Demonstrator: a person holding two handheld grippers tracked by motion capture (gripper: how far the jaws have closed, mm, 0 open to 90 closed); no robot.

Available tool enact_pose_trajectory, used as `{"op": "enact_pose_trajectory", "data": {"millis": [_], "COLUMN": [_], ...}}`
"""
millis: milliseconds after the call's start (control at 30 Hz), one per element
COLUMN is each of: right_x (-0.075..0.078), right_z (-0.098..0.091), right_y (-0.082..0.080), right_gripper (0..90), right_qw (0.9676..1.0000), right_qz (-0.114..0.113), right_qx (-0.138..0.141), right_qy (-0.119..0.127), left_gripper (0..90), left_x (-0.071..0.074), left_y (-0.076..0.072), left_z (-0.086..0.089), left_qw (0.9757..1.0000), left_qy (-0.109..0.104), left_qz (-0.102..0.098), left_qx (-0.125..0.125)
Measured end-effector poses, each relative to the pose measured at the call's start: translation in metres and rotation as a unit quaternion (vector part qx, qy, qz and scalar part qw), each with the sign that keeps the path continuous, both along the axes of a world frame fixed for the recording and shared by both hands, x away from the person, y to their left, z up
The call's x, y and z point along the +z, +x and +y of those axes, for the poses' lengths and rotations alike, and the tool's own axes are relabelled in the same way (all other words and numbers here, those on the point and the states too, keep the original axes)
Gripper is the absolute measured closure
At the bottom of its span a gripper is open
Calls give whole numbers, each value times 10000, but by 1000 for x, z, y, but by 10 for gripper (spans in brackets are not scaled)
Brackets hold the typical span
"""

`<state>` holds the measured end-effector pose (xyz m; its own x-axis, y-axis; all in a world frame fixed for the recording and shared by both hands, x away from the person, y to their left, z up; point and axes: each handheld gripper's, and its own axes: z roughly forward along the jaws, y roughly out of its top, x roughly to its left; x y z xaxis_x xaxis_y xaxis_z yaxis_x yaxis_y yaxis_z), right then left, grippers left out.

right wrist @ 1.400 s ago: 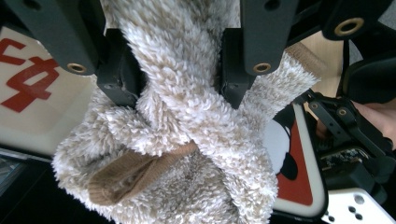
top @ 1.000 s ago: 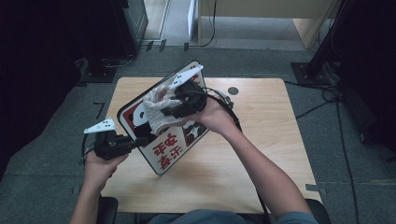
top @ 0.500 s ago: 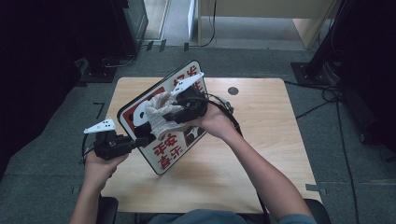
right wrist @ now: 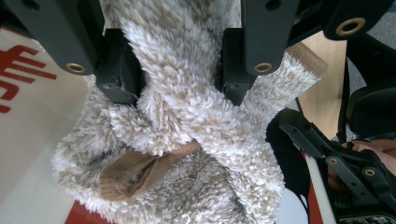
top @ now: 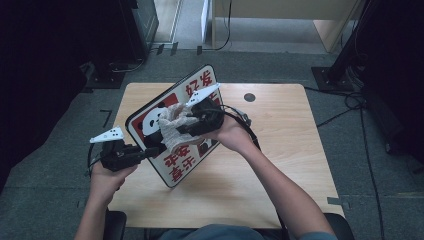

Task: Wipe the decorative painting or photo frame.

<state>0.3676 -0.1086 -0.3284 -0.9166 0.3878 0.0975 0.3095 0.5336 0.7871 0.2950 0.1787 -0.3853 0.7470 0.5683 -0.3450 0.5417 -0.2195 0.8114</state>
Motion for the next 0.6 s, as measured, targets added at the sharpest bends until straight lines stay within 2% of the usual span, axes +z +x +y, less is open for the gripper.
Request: {"op": "enact_pose_trajectory", "data": {"millis": [233, 600], "right_x": [-8, -22], "right_z": [-3, -9], "right_y": [-1, -2], "right_gripper": [558, 555], "right_qw": [10000, 9995], "right_qz": [18, -13], "right_qx": [17, 38], "right_qy": [38, 318], "left_gripper": [753, 752], "left_x": [0, 0], "left_y": [0, 0], "left_z": [0, 0], "left_qw": [10000, 10000], "left_qy": [0, 6], "left_qz": [-1, 2], "left_qx": [-1, -8]}}
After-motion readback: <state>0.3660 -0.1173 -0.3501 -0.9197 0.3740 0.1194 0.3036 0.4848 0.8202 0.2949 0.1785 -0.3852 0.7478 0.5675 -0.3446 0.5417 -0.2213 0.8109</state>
